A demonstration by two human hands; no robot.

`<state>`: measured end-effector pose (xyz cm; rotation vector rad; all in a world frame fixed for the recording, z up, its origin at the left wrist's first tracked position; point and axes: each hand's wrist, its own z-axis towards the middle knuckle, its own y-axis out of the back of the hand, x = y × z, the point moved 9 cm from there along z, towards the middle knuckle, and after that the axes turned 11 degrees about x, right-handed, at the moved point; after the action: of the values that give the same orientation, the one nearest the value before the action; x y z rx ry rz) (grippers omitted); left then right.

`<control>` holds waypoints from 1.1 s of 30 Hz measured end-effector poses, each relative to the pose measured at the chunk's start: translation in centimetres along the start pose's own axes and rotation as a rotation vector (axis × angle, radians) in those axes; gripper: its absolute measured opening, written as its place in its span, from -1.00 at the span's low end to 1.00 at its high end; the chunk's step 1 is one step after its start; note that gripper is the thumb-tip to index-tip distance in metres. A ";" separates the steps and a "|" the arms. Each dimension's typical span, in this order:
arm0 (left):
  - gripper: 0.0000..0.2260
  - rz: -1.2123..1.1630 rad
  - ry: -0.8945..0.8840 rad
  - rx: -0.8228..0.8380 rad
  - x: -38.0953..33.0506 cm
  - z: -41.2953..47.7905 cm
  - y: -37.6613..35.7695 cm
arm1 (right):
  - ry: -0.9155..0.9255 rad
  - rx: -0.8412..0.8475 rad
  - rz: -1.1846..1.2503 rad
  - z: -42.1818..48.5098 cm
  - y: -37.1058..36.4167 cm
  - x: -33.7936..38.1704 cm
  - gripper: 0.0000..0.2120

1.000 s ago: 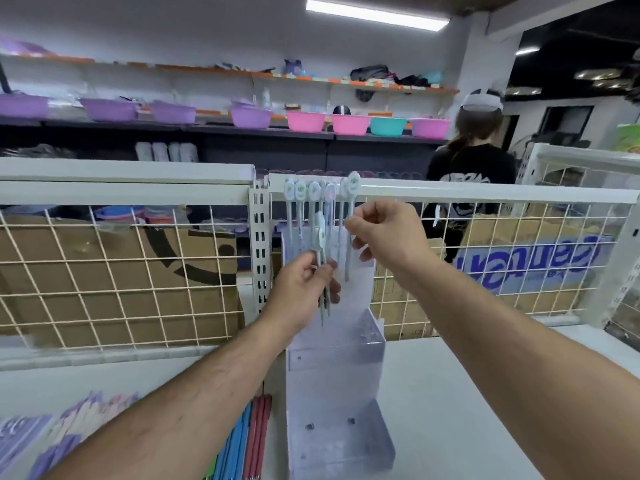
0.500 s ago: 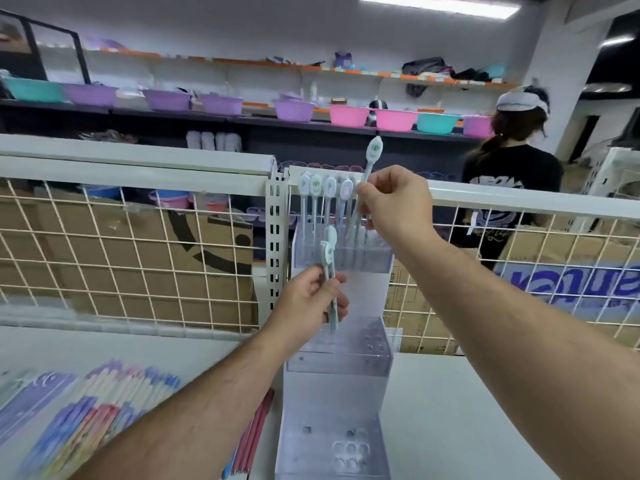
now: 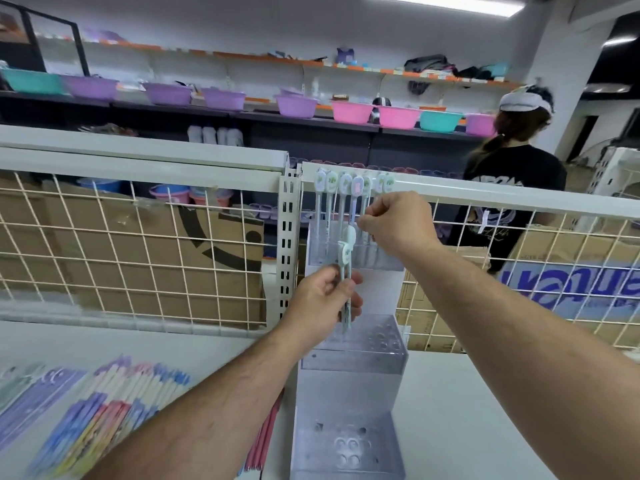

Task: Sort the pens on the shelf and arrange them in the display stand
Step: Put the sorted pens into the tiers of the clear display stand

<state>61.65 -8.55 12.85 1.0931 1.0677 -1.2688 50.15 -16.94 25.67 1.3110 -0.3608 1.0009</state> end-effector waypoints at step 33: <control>-0.83 0.002 -0.008 0.082 -0.5 0.0 -0.8 | 0.097 -0.179 0.246 -2.1 6.2 2.4 -0.85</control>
<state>60.88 -8.49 13.33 1.1493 1.0157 -1.3244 46.05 -14.43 30.78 1.0693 -0.5345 1.2052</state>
